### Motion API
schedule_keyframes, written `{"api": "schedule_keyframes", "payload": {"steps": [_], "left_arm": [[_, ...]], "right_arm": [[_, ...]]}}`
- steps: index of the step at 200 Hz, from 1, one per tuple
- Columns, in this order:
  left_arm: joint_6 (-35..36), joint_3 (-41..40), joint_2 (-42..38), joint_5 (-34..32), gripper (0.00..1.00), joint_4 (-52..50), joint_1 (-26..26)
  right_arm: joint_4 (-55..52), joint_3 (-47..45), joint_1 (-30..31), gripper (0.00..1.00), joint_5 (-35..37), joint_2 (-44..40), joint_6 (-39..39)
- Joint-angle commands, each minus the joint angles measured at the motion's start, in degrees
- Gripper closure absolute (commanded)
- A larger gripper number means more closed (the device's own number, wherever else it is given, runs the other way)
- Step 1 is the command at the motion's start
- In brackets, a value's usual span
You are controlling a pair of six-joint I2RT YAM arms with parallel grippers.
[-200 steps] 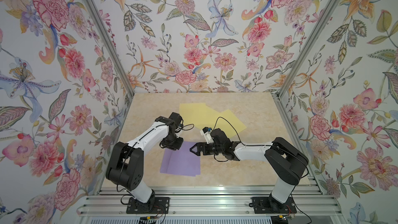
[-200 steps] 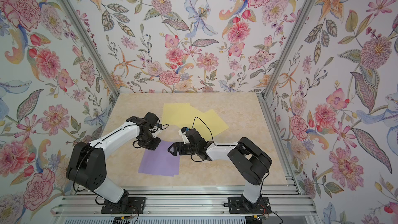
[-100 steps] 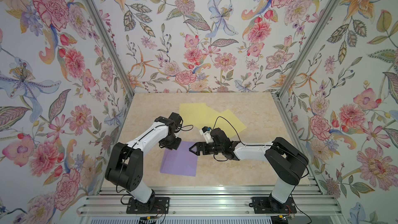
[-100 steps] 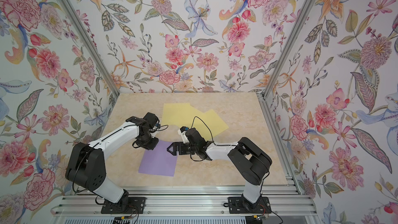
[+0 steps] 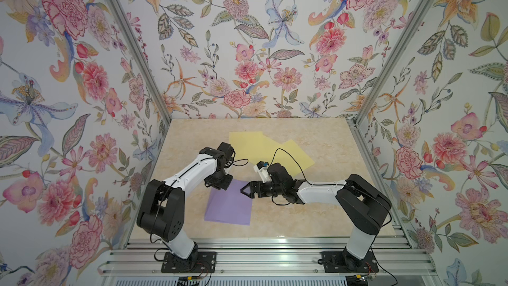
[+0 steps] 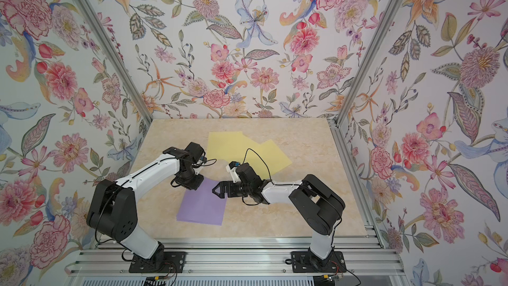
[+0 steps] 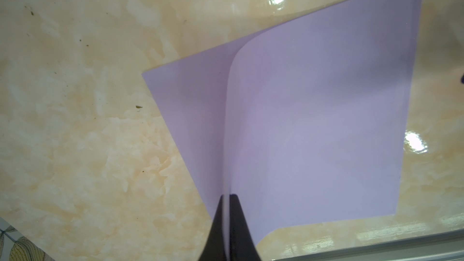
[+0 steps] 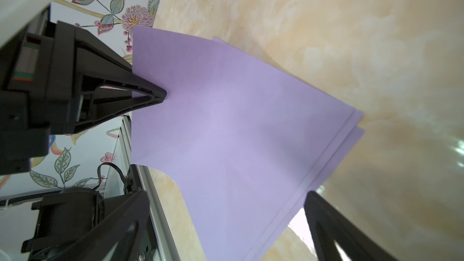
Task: Sort the scattered colored papers by color
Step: Place the colored paper.
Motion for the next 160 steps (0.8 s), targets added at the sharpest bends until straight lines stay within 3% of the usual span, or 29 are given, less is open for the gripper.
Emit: {"api": "schedule_keyframes", "payload": {"steps": [1, 160], "left_arm": [[0.9, 0.9, 0.8, -1.3, 1.0, -1.0, -0.6], [-0.2, -0.3, 1.3, -2.0, 1.0, -0.4, -2.1]], "right_arm": [[0.9, 1.8, 0.0, 0.0, -0.8, 1.8, -1.0], [-0.9, 7.5, 0.9, 0.0, -3.3, 8.1, -0.9]]}}
